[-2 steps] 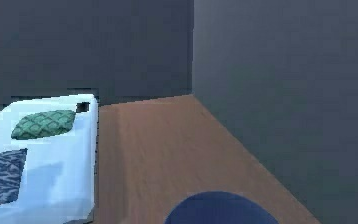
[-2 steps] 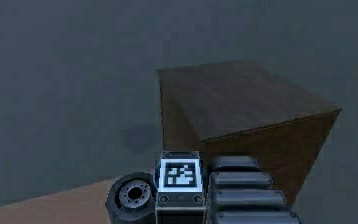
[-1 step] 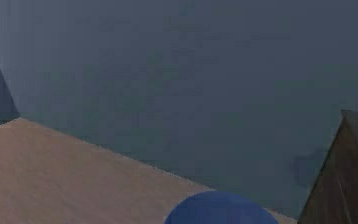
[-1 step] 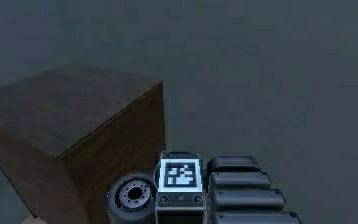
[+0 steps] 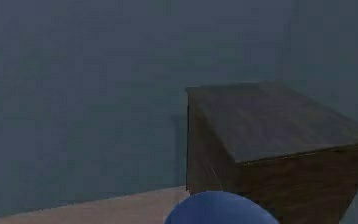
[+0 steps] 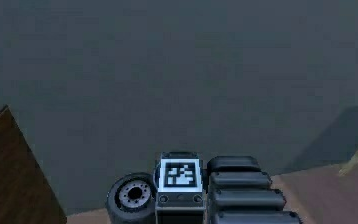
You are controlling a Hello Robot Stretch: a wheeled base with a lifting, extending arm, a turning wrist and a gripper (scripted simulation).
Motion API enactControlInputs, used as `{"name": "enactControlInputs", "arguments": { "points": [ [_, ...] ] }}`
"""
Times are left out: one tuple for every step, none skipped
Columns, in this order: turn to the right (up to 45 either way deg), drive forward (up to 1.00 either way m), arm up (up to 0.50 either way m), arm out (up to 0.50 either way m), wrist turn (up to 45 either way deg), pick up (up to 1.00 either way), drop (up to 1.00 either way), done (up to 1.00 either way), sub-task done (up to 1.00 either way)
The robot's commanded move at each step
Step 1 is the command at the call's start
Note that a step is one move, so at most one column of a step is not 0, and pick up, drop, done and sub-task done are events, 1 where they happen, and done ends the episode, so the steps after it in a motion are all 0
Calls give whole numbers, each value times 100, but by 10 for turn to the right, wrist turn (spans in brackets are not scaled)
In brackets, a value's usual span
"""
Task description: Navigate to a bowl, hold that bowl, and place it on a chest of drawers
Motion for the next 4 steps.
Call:
{"name": "enactControlInputs", "arguments": {
  "points": [
    [-450, 0, 0, 0, 0, 0, 0, 0, 0],
    [-270, 0, 0, 0, 0, 0, 0, 0, 0],
    [450, 0, 0, 0, 0, 0, 0, 0, 0],
    [210, 0, 0, 0, 0, 0, 0, 0, 0]
  ]
}}
